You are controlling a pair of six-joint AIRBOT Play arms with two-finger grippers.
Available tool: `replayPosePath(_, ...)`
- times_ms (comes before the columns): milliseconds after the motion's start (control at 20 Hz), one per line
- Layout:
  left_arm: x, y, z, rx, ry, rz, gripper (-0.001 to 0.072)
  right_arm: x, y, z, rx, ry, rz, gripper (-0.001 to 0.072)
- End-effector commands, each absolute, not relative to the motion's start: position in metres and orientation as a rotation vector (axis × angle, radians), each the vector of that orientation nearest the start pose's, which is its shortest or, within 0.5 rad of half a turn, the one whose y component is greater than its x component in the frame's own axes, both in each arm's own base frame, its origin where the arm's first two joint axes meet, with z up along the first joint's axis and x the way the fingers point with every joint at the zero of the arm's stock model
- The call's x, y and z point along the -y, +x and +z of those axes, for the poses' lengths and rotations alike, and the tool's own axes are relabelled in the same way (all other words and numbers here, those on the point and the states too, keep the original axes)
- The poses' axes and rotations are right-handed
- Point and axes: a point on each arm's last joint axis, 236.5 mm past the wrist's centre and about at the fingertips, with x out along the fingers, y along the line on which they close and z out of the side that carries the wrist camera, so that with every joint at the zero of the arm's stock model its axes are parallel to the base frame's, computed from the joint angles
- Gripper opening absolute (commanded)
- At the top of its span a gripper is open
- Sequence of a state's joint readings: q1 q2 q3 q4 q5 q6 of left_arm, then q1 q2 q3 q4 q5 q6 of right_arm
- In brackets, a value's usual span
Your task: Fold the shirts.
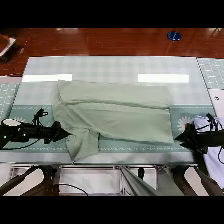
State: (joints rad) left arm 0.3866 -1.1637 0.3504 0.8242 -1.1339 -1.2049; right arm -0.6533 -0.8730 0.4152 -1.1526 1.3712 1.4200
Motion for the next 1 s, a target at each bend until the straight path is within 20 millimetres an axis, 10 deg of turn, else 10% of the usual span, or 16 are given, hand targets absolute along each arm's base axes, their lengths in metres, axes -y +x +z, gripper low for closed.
replayPosePath(0,0.075,0.195,-0.125,-1.564,-0.903,-0.171,0.0017,-0.009,0.149,-0.09,-1.636,0.934,-0.099,0.0412)
replayPosePath(300,0.072,0.198,-0.127,-1.552,-0.905,-0.148,0.0017,-0.011,0.173,-0.102,-1.577,0.974,-0.066,0.0412)
replayPosePath(550,0.072,0.199,-0.127,-1.55,-0.905,-0.147,0.0017,-0.052,0.204,-0.125,-1.609,0.942,0.066,0.0338)
replayPosePath(650,0.07,0.202,-0.125,-1.542,-0.897,-0.156,0.0017,-0.07,0.224,-0.11,-1.59,0.898,0.2,0.0023)
replayPosePath(950,0.057,0.292,-0.046,-1.309,-0.847,-0.3,0.0017,-0.05,0.29,-0.027,-1.443,0.719,0.313,0.0019)
